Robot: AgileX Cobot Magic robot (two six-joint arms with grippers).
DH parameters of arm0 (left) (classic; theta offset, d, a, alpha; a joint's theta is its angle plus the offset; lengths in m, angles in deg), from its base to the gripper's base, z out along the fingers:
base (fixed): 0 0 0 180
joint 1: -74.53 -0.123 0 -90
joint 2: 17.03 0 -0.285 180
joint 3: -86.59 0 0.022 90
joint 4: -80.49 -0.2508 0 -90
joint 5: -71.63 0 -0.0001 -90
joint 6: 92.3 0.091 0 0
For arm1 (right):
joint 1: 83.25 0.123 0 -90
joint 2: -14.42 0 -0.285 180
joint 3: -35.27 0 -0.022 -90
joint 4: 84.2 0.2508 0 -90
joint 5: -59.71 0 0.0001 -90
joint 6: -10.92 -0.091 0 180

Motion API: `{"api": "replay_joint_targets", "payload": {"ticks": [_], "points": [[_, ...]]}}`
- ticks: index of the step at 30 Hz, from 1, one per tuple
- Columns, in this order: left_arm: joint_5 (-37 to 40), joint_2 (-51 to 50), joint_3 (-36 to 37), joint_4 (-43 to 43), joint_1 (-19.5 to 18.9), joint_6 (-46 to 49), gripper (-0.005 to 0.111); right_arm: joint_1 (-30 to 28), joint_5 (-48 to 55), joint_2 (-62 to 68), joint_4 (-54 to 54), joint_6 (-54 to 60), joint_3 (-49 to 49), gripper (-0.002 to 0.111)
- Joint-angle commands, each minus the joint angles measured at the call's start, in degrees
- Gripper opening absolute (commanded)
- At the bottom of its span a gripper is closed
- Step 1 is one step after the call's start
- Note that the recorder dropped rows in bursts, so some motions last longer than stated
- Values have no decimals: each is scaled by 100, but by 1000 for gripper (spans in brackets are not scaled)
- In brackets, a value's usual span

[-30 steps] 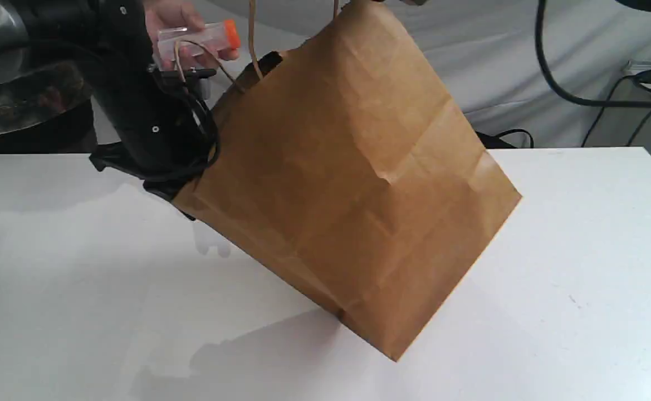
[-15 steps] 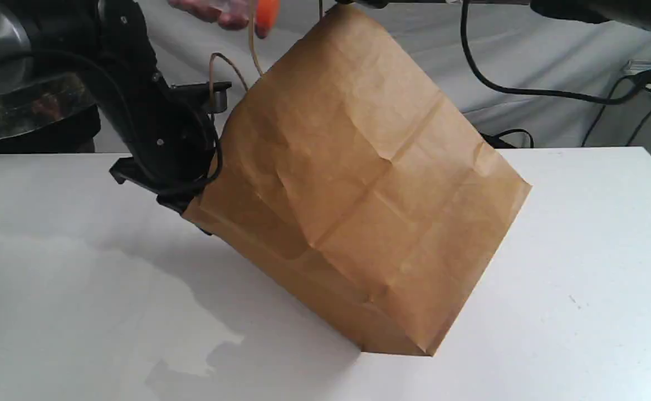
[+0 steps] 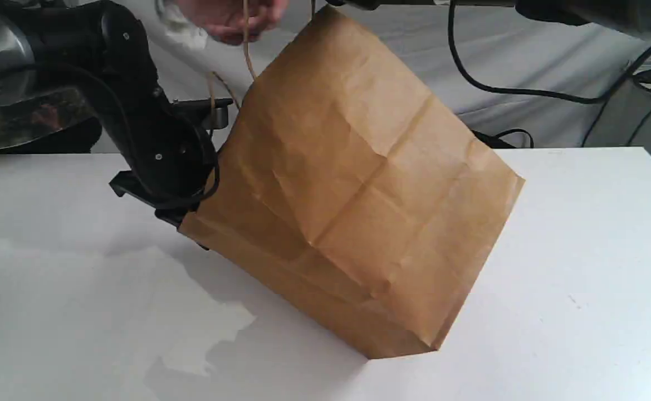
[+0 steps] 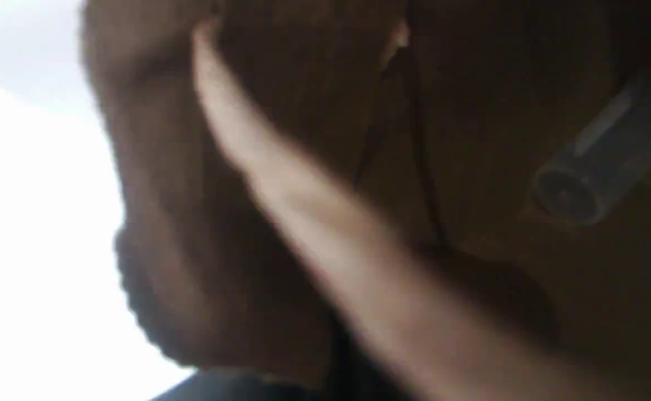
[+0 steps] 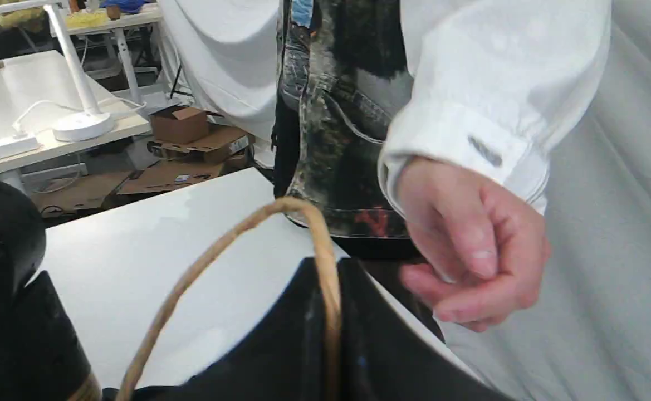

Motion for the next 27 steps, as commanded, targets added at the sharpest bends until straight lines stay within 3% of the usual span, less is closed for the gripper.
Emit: {"api": "replay_joint_targets", "payload": {"ticks": [1, 5, 14, 27], "points": [[57, 28, -259, -456, -48, -129, 0, 0, -245, -50, 44, -23, 81, 0], [57, 28, -859, -506, -259, -442, 0, 0, -610, -126, -499, -470, 81, 0], [57, 28, -2093, -595, -635, -612, 0, -68, -2028, -151, -499, -1099, -175, 0], [57, 28, -2265, -958, -594, -421, 0, -68, -1161, -151, -499, 778, -1783, 0]]}}
